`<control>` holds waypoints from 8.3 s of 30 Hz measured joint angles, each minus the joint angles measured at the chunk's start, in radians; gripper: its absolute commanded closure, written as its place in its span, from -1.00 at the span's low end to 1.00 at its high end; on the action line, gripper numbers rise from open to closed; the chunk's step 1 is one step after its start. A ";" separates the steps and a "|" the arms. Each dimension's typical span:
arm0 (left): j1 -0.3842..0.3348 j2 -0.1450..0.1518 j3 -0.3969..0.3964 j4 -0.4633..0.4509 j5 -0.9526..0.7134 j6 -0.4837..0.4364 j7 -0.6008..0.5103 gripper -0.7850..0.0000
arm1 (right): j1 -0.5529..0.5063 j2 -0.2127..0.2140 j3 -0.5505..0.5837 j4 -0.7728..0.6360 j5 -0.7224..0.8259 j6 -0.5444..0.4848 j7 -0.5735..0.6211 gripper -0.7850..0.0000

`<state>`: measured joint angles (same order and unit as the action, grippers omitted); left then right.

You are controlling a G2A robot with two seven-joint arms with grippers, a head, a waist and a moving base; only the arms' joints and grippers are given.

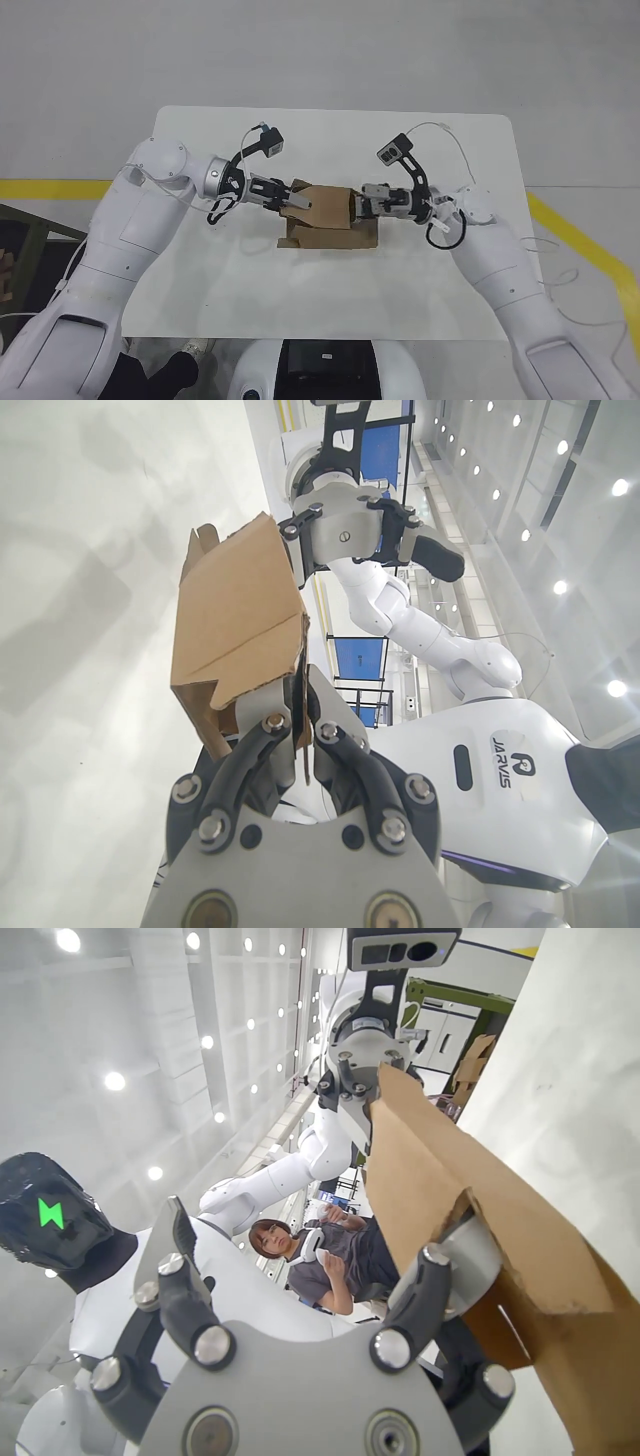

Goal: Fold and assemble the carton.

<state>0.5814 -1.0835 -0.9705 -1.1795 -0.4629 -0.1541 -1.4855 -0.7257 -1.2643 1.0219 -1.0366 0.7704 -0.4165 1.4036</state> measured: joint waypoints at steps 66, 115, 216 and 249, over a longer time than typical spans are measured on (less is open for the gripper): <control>0.044 0.021 -0.061 -0.080 -0.058 -0.039 -0.018 -1.00 | -0.057 0.024 0.016 -0.145 -0.383 -0.001 -0.279 1.00; 0.054 0.027 -0.096 -0.115 -0.073 -0.033 0.029 -1.00 | -0.153 0.041 0.060 -0.262 -0.386 0.036 -0.356 1.00; 0.069 0.037 -0.041 -0.201 -0.018 -0.009 0.070 -1.00 | -0.180 0.024 0.056 -0.361 -0.404 0.149 -0.657 1.00; 0.068 0.036 -0.040 -0.199 -0.023 -0.007 0.066 -1.00 | -0.211 0.012 0.041 -0.389 -0.432 0.158 -0.661 1.00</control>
<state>0.6499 -1.0474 -1.0110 -1.3783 -0.4858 -0.1616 -1.4191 -0.9371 -1.2520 1.0625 -1.4258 0.3379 -0.2586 0.7429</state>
